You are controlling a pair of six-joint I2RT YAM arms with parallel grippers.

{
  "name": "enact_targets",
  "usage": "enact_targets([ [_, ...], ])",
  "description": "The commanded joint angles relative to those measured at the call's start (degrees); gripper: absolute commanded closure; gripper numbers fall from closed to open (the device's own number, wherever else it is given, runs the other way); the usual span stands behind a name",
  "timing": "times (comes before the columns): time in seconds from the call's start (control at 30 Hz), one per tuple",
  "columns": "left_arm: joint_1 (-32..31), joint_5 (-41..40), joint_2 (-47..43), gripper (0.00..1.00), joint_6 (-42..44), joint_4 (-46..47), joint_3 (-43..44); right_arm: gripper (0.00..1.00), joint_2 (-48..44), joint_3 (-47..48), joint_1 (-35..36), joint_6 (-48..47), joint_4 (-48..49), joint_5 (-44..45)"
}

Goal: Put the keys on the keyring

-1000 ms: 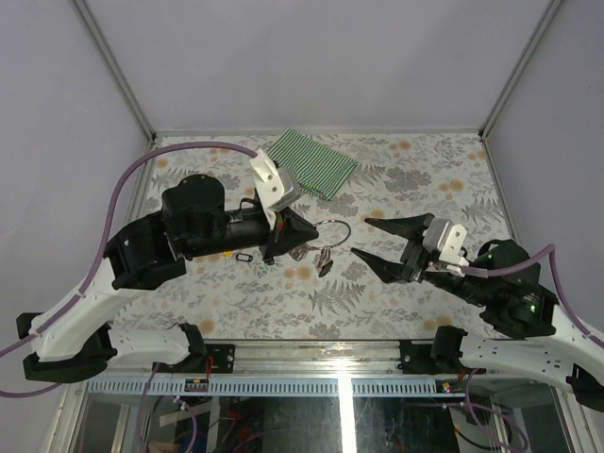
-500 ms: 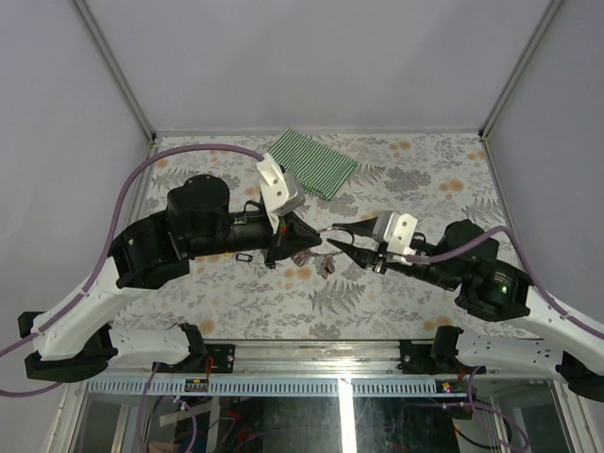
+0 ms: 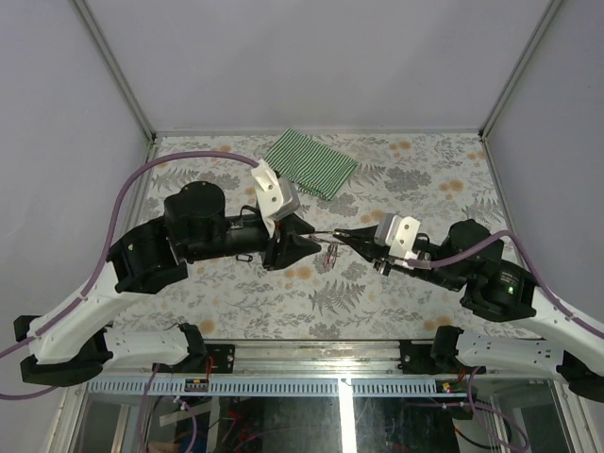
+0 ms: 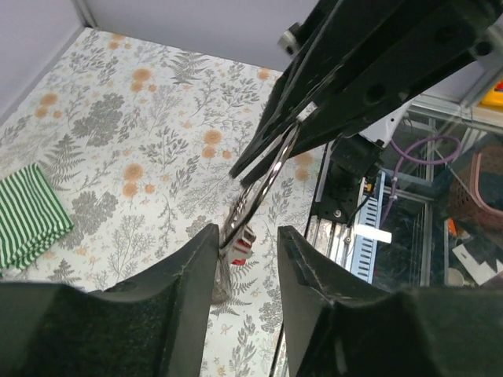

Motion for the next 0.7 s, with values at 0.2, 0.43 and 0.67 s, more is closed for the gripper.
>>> enact_targets([
  [0.2, 0.4, -15.2, -8.6, 0.46, -1.9, 12.0, -10.4, 1.00, 1.0, 11.9, 0.2, 2.3, -11.0, 5.1],
  [0.43, 0.4, -18.8, -8.8, 0.53, -0.9, 13.9, -13.3, 1.00, 4.5, 19.1, 0.2, 6.6, -21.2, 5.6],
  [0.67, 0.4, -10.8, -10.0, 0.62, -2.1, 18.7, -17.0, 1.00, 0.7, 14.0, 0.2, 2.7, -16.9, 2.0],
])
